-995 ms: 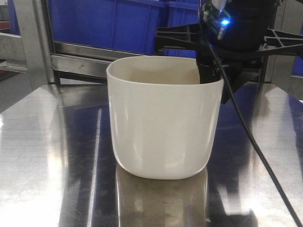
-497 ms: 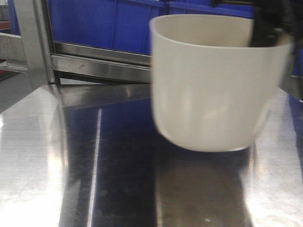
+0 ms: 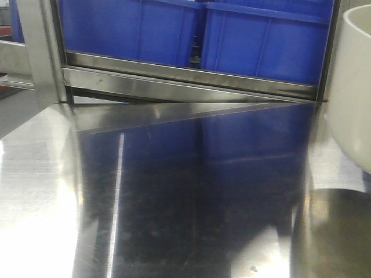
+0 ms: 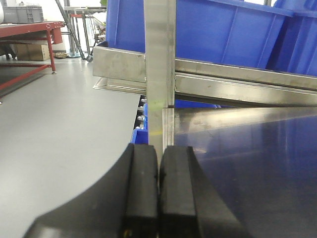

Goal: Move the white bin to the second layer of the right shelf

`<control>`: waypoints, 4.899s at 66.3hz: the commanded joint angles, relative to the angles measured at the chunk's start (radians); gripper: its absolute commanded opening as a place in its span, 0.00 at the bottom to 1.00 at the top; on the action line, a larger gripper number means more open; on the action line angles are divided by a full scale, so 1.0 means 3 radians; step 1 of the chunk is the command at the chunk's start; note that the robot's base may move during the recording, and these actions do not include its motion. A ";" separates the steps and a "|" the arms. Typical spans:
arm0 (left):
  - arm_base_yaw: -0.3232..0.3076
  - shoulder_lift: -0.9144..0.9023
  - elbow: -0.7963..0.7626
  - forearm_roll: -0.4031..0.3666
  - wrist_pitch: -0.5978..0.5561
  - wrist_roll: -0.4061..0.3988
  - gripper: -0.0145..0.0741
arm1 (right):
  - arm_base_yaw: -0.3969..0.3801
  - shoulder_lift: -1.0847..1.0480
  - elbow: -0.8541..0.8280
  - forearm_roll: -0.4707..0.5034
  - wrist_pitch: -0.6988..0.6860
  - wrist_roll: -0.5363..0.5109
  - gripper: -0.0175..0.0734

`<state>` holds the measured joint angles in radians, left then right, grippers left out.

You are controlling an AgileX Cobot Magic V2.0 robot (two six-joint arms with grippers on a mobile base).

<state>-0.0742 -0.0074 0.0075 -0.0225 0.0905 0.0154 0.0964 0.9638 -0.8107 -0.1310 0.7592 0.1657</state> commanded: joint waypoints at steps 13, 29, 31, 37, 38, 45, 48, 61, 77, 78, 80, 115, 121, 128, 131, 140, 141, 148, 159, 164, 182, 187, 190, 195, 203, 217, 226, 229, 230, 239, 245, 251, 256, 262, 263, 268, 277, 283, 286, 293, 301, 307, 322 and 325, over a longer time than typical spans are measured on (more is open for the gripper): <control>-0.0011 -0.0054 0.0123 -0.0021 -0.0269 -0.0010 0.26 | -0.0169 -0.0631 0.0385 0.0283 -0.0801 -0.0410 0.24; -0.0011 -0.0054 0.0123 -0.0021 -0.0269 -0.0010 0.26 | -0.0169 -0.1357 0.0836 0.0533 -0.1030 -0.0410 0.24; -0.0011 -0.0054 0.0123 -0.0021 -0.0269 -0.0010 0.26 | -0.0169 -0.1415 0.0870 0.0533 -0.1016 -0.0410 0.24; -0.0011 -0.0054 0.0123 -0.0021 -0.0269 -0.0010 0.26 | -0.0169 -0.1655 0.0968 0.0533 -0.0994 -0.0410 0.24; -0.0011 -0.0054 0.0123 -0.0021 -0.0269 -0.0010 0.26 | -0.0169 -0.1685 0.0979 0.0533 -0.0994 -0.0410 0.24; -0.0011 -0.0054 0.0123 -0.0021 -0.0269 -0.0010 0.26 | -0.0169 -0.1858 0.1022 0.0533 -0.0995 -0.0410 0.24; -0.0011 -0.0054 0.0123 -0.0021 -0.0269 -0.0010 0.26 | -0.0169 -0.1898 0.1023 0.0533 -0.0991 -0.0407 0.24; -0.0011 -0.0054 0.0123 -0.0021 -0.0269 -0.0010 0.26 | -0.0169 -0.1901 0.1023 0.0533 -0.0994 -0.0407 0.24; -0.0011 -0.0054 0.0123 -0.0021 -0.0269 -0.0010 0.26 | -0.0169 -0.1901 0.1023 0.0533 -0.0994 -0.0407 0.24; -0.0011 -0.0054 0.0123 -0.0021 -0.0269 -0.0010 0.26 | -0.0169 -0.1901 0.1023 0.0533 -0.0994 -0.0407 0.24; -0.0011 -0.0054 0.0123 -0.0021 -0.0269 -0.0010 0.26 | -0.0169 -0.1901 0.1023 0.0533 -0.0994 -0.0407 0.24; -0.0011 -0.0054 0.0123 -0.0021 -0.0269 -0.0010 0.26 | -0.0169 -0.1901 0.1023 0.0533 -0.0994 -0.0407 0.24; -0.0011 -0.0054 0.0123 -0.0021 -0.0269 -0.0010 0.26 | -0.0169 -0.1901 0.1023 0.0533 -0.0994 -0.0407 0.24; -0.0011 -0.0054 0.0123 -0.0021 -0.0269 -0.0010 0.26 | -0.0169 -0.1901 0.1023 0.0533 -0.0994 -0.0407 0.24; -0.0011 -0.0054 0.0123 -0.0021 -0.0269 -0.0010 0.26 | -0.0169 -0.1901 0.1023 0.0533 -0.0994 -0.0407 0.24; -0.0011 -0.0054 0.0123 -0.0021 -0.0269 -0.0010 0.26 | -0.0169 -0.1901 0.1023 0.0533 -0.0994 -0.0407 0.24; -0.0011 -0.0054 0.0123 -0.0021 -0.0269 -0.0010 0.26 | -0.0169 -0.1901 0.1023 0.0533 -0.0994 -0.0407 0.24; -0.0011 -0.0054 0.0123 -0.0021 -0.0269 -0.0010 0.26 | -0.0169 -0.1901 0.1023 0.0533 -0.0994 -0.0407 0.24; -0.0011 -0.0054 0.0123 -0.0021 -0.0269 -0.0010 0.26 | -0.0169 -0.1901 0.1023 0.0533 -0.0994 -0.0407 0.24; -0.0011 -0.0054 0.0123 -0.0021 -0.0269 -0.0010 0.26 | -0.0169 -0.1901 0.1023 0.0533 -0.0994 -0.0407 0.24; -0.0011 -0.0054 0.0123 -0.0021 -0.0269 -0.0010 0.26 | -0.0169 -0.1901 0.1023 0.0533 -0.0994 -0.0407 0.24; -0.0011 -0.0054 0.0123 -0.0021 -0.0269 -0.0010 0.26 | -0.0169 -0.1901 0.1023 0.0533 -0.0994 -0.0407 0.24; -0.0011 -0.0054 0.0123 -0.0021 -0.0269 -0.0010 0.26 | -0.0169 -0.1901 0.1023 0.0533 -0.0994 -0.0407 0.24; -0.0011 -0.0054 0.0123 -0.0021 -0.0269 -0.0010 0.26 | -0.0169 -0.1901 0.1023 0.0533 -0.0994 -0.0407 0.24; -0.0011 -0.0054 0.0123 -0.0021 -0.0269 -0.0010 0.26 | -0.0169 -0.1901 0.1023 0.0533 -0.0994 -0.0407 0.24; -0.0004 -0.0054 0.0123 -0.0021 -0.0269 -0.0010 0.26 | -0.0169 -0.1901 0.1023 0.0533 -0.0994 -0.0407 0.24; -0.0004 -0.0054 0.0123 -0.0021 -0.0269 -0.0010 0.26 | -0.0169 -0.1901 0.1023 0.0533 -0.0994 -0.0407 0.24; -0.0004 -0.0054 0.0123 -0.0021 -0.0269 -0.0010 0.26 | -0.0169 -0.1901 0.1023 0.0533 -0.0994 -0.0407 0.24; -0.0004 -0.0054 0.0123 -0.0021 -0.0269 -0.0010 0.26 | -0.0169 -0.1901 0.1023 0.0533 -0.0994 -0.0407 0.24; -0.0004 -0.0054 0.0123 -0.0021 -0.0269 -0.0010 0.26 | -0.0169 -0.1901 0.1023 0.0533 -0.0994 -0.0407 0.24; -0.0004 -0.0054 0.0123 -0.0021 -0.0269 -0.0010 0.26 | -0.0169 -0.1901 0.1023 0.0533 -0.0994 -0.0407 0.24; -0.0004 -0.0054 0.0123 -0.0021 -0.0269 -0.0010 0.26 | -0.0169 -0.1901 0.1023 0.0533 -0.0994 -0.0407 0.24; -0.0004 -0.0054 0.0123 -0.0021 -0.0269 -0.0010 0.26 | -0.0169 -0.1901 0.1023 0.0533 -0.0994 -0.0407 0.24; -0.0004 -0.0054 0.0123 -0.0021 -0.0269 -0.0010 0.26 | -0.0169 -0.1901 0.1023 0.0533 -0.0994 -0.0407 0.24; -0.0004 -0.0054 0.0123 -0.0021 -0.0269 -0.0010 0.26 | -0.0169 -0.1901 0.1023 0.0533 -0.0994 -0.0407 0.24; -0.0004 -0.0054 0.0123 -0.0021 -0.0269 -0.0010 0.26 | -0.0169 -0.1901 0.1023 0.0533 -0.0994 -0.0407 0.24; -0.0004 -0.0054 0.0123 -0.0021 -0.0269 -0.0010 0.26 | -0.0169 -0.1901 0.1023 0.0533 -0.0994 -0.0407 0.24; -0.0004 -0.0054 0.0123 -0.0021 -0.0269 -0.0010 0.26 | -0.0169 -0.1901 0.1023 0.0533 -0.0994 -0.0407 0.24; -0.0004 -0.0054 0.0123 -0.0021 -0.0269 -0.0010 0.26 | -0.0169 -0.1901 0.1023 0.0533 -0.0994 -0.0407 0.24; -0.0004 -0.0054 0.0123 -0.0021 -0.0269 -0.0010 0.26 | -0.0169 -0.1901 0.1023 0.0533 -0.0994 -0.0407 0.24; -0.0004 -0.0054 0.0123 -0.0021 -0.0269 -0.0010 0.26 | -0.0169 -0.1901 0.1023 0.0533 -0.0994 -0.0407 0.24; -0.0004 -0.0054 0.0123 -0.0021 -0.0269 -0.0010 0.26 | -0.0169 -0.1901 0.1023 0.0533 -0.0994 -0.0407 0.24; -0.0033 -0.0054 0.0123 -0.0021 -0.0269 -0.0010 0.26 | -0.0172 -0.1901 0.1023 0.0533 -0.0991 -0.0407 0.24; -0.0033 -0.0054 0.0123 -0.0021 -0.0269 -0.0010 0.26 | -0.0172 -0.1901 0.1023 0.0533 -0.0991 -0.0407 0.24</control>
<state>-0.0742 -0.0074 0.0075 -0.0225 0.0905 0.0154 0.0515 0.3870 -0.4716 0.0258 0.5574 0.0467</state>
